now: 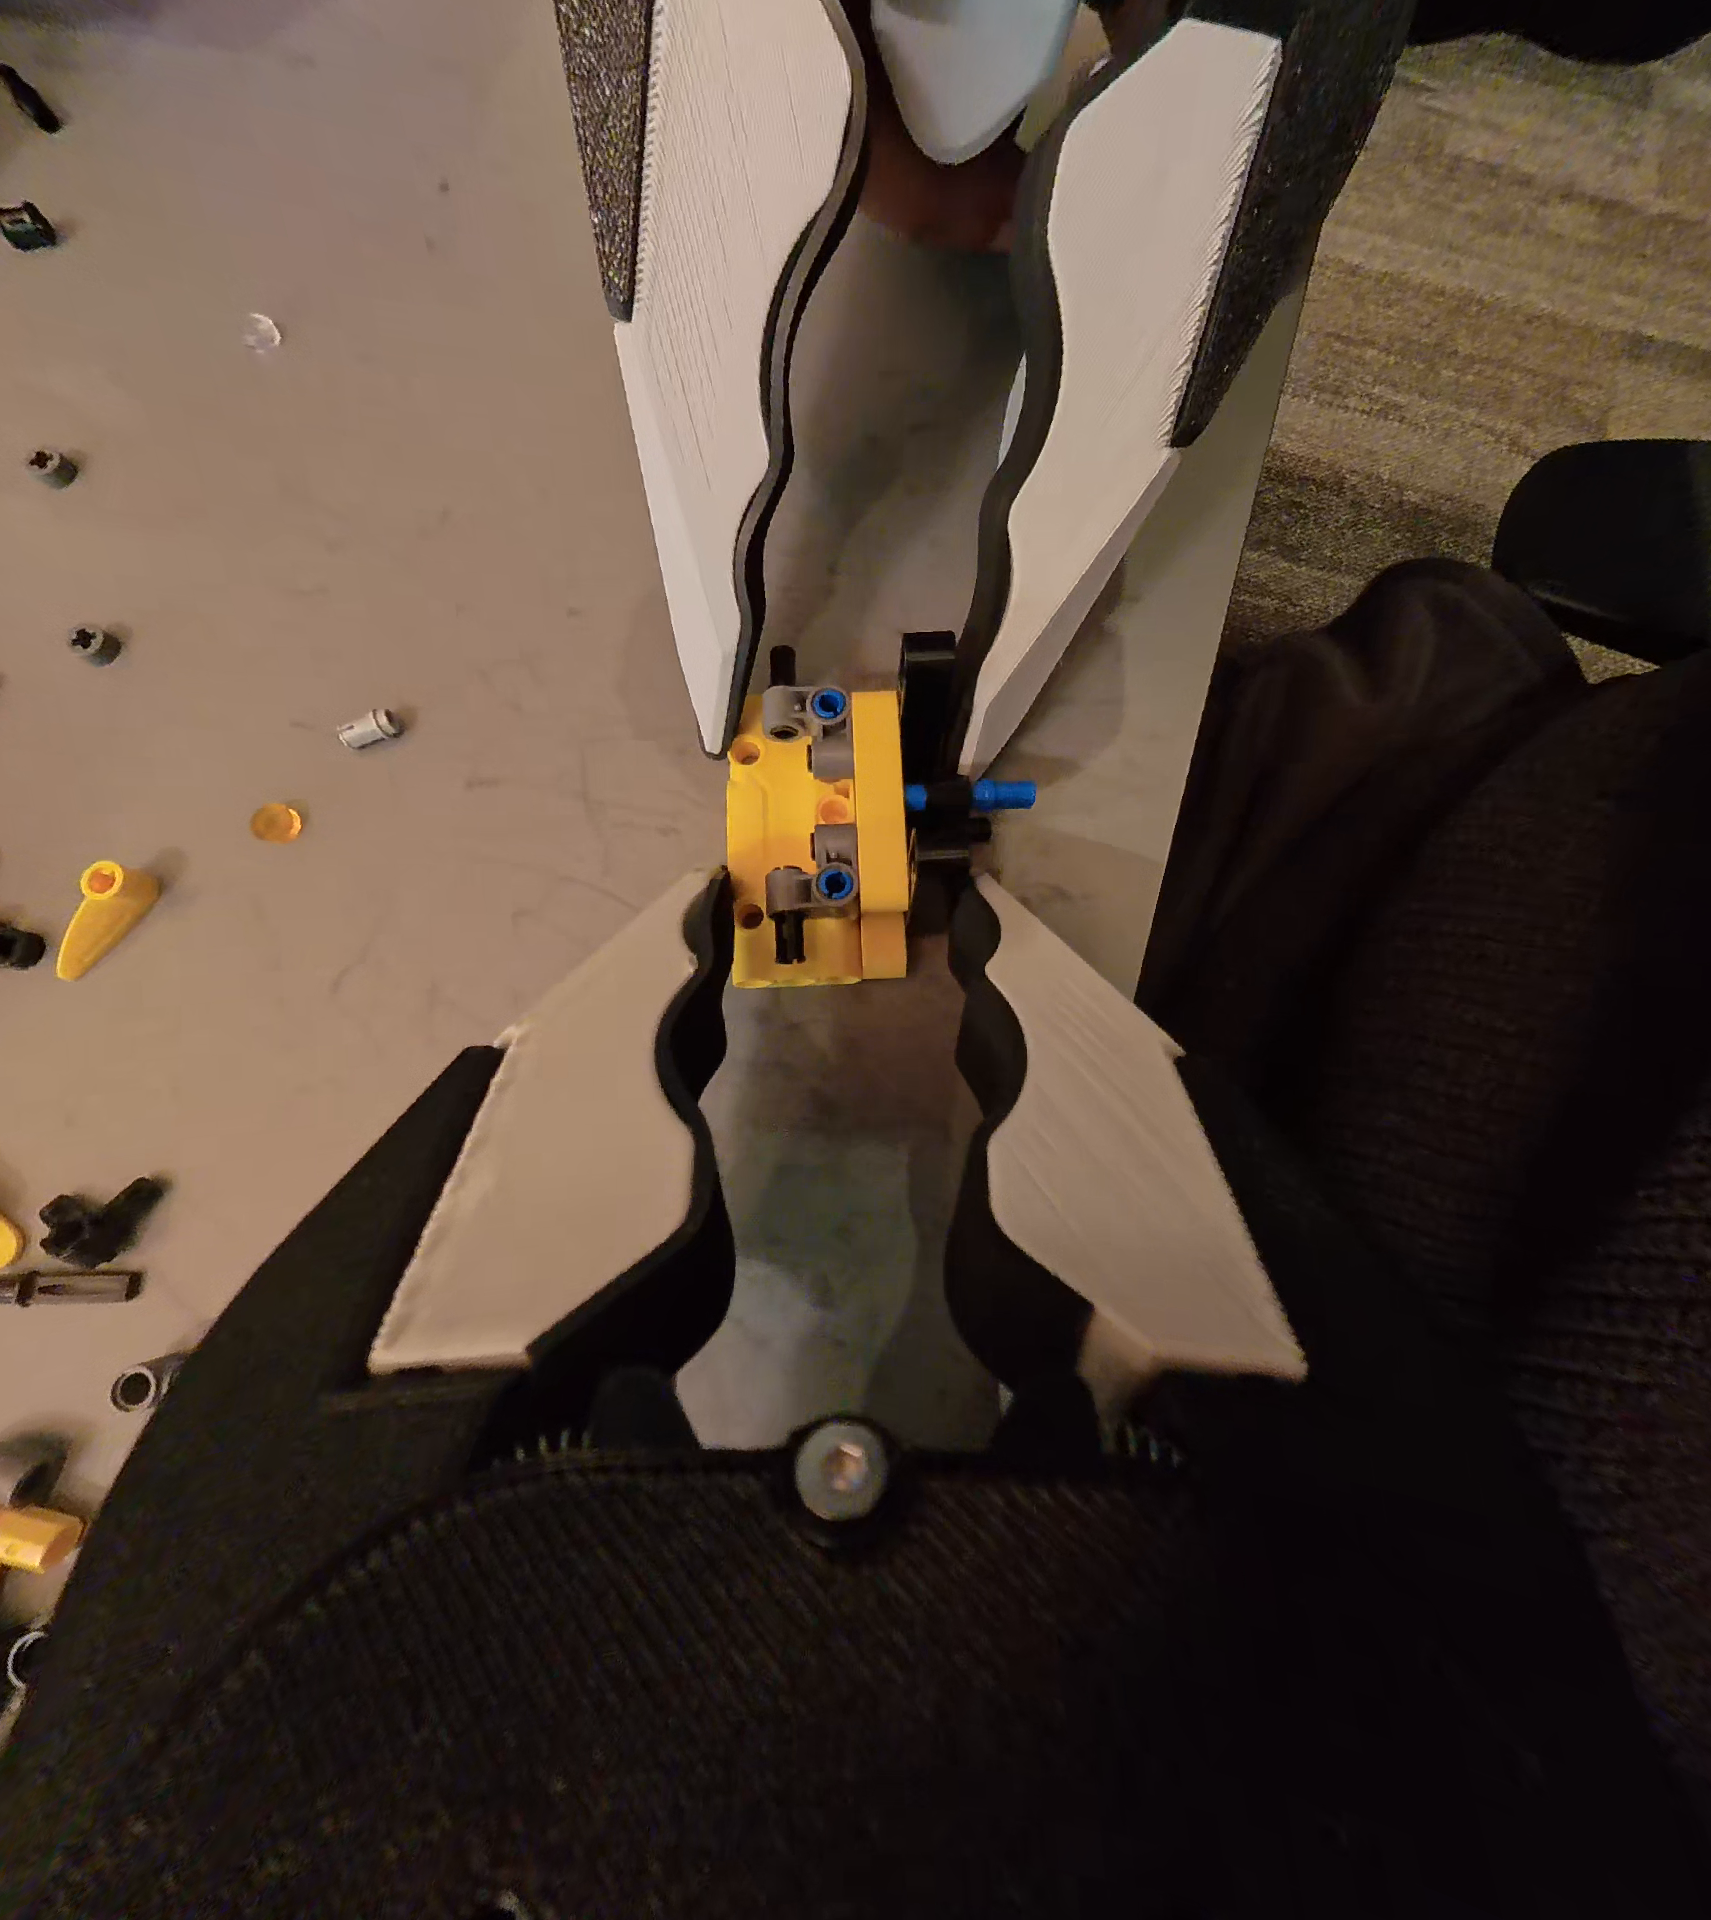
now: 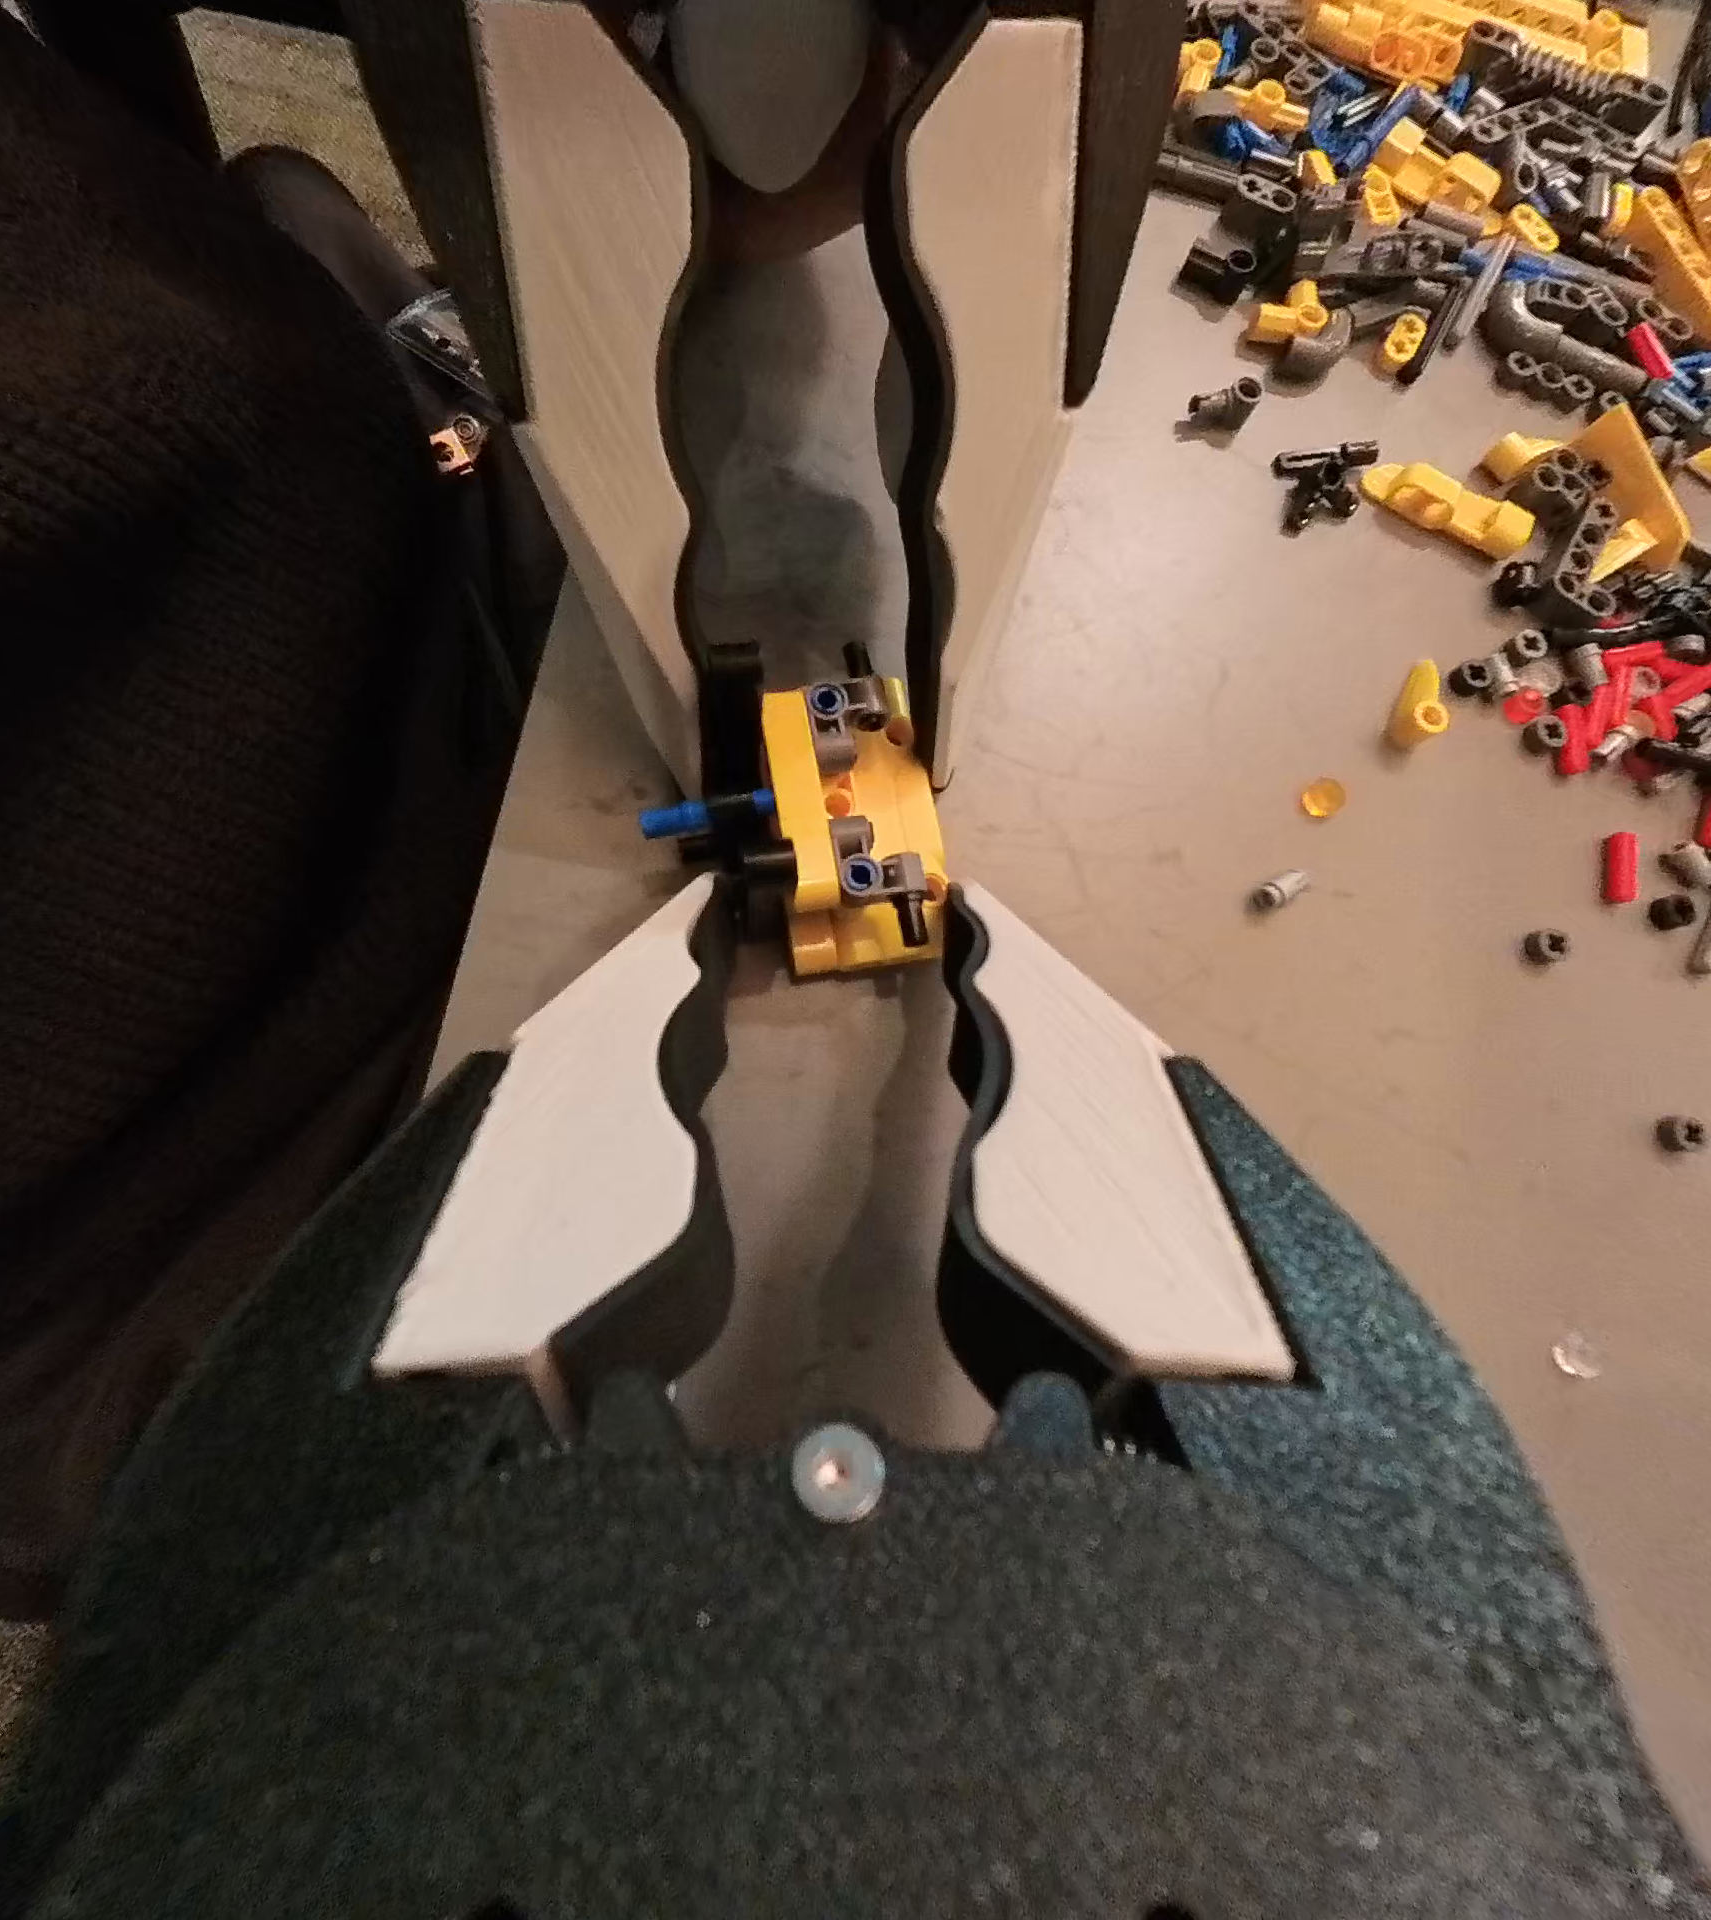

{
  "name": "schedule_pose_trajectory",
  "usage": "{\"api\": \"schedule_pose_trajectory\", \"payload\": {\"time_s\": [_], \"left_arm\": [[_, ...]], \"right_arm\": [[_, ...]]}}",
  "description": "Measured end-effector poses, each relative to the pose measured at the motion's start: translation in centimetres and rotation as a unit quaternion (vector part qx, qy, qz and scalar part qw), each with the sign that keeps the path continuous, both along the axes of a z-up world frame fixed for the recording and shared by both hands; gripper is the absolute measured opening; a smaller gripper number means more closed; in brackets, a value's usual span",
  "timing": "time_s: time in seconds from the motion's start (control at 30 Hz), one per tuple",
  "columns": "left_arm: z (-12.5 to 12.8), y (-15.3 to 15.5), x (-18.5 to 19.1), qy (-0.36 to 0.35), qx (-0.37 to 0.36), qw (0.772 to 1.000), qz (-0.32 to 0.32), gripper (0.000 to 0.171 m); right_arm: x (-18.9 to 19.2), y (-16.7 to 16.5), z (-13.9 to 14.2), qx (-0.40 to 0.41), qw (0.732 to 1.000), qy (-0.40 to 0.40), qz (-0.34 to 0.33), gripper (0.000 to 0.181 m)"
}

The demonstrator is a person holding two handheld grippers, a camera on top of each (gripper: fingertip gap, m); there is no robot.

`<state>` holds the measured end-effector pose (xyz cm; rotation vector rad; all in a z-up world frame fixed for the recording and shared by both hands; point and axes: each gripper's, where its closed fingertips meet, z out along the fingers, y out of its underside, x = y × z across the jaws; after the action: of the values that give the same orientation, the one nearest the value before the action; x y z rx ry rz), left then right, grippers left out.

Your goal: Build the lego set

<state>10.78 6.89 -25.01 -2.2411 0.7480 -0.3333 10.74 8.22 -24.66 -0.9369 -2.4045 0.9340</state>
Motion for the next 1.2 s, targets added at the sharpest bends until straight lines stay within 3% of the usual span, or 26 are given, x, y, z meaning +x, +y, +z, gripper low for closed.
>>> {"api": "schedule_pose_trajectory", "payload": {"time_s": [0.27,0.33,0.4,0.5,0.67,0.77,0.9,1.0,1.2], "left_arm": [[-0.1,0.0,-0.1,0.006,0.004,1.0,-0.001,0.041],[0.0,0.0,-0.1,0.007,0.006,1.0,0.0,0.041],[-0.1,0.0,-0.1,0.009,0.007,1.0,0.0,0.041],[-0.1,0.0,-0.1,0.005,0.004,1.0,-0.001,0.041],[-0.1,0.0,-0.1,0.005,0.004,1.0,-0.004,0.041],[-0.1,0.0,0.0,0.006,0.004,1.0,-0.004,0.041],[-0.1,0.0,0.0,0.005,0.004,1.0,-0.005,0.041],[-0.1,0.0,0.0,0.005,0.003,1.0,-0.005,0.041],[-0.1,0.0,0.0,0.003,0.002,1.0,-0.004,0.042]], "right_arm": [[0.1,0.2,-0.1,-0.022,0.999,-0.002,-0.028,0.044],[0.2,0.2,0.2,-0.009,0.999,0.019,-0.035,0.064],[0.4,-0.2,1.1,-0.02,0.998,0.046,-0.035,0.065],[0.4,-1.1,2.8,-0.032,0.994,0.104,-0.026,0.064],[0.7,-2.2,2.6,0.072,0.984,0.159,0.035,0.044],[0.6,-2.6,2.1,0.112,0.982,0.139,0.064,0.03],[0.3,-1.9,1.4,0.159,0.979,0.103,0.073,0.042],[0.4,-1.3,0.7,0.189,0.979,0.051,0.062,0.037],[0.5,-1.4,0.8,0.234,0.97,0.03,0.063,0.034]]}}
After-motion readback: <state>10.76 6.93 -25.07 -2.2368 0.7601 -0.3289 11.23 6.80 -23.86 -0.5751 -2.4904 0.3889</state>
